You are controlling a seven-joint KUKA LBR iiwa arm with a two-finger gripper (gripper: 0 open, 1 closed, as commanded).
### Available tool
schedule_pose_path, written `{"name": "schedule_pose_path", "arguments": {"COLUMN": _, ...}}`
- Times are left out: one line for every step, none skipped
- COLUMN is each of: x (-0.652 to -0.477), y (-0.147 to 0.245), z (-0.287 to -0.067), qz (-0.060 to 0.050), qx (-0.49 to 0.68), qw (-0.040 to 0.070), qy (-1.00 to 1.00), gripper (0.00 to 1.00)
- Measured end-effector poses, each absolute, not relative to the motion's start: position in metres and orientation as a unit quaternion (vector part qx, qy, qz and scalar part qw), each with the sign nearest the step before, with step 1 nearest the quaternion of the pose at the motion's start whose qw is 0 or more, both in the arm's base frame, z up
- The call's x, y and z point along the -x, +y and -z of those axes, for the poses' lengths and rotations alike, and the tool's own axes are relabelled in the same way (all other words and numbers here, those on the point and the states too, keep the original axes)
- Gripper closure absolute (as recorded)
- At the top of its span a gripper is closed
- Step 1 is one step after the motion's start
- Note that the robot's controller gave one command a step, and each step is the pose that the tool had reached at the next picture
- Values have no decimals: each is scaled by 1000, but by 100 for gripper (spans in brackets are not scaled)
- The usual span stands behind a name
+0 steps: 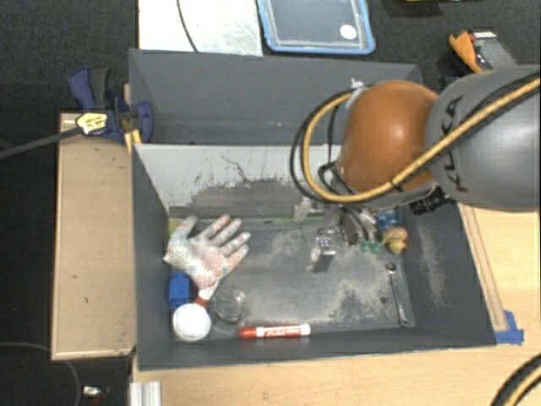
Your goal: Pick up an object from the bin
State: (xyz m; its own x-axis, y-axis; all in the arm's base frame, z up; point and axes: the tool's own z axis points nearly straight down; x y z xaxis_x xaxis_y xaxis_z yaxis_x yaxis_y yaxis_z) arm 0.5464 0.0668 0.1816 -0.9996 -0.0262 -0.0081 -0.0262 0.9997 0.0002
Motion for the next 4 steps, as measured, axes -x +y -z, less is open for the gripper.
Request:
{"name": "schedule_pose_path", "arguments": {"x": -538, "y": 61, "z": -185, "qz": -1, "qx": 110, "qw": 3, "qy": 994, "gripper": 0}}
{"name": "schedule_pose_path", "arguments": {"x": -550, "y": 87, "z": -125, "qz": -1, "qx": 101, "qw": 7, "qy": 995, "gripper": 0}}
{"name": "schedule_pose_path", "arguments": {"x": -539, "y": 64, "z": -155, "qz": -1, "qx": 65, "qw": 1, "qy": 998, "gripper": 0}}
{"name": "schedule_pose_path", "arguments": {"x": -563, "y": 95, "z": -131, "qz": -2, "qx": 80, "qw": 10, "qy": 997, "gripper": 0}}
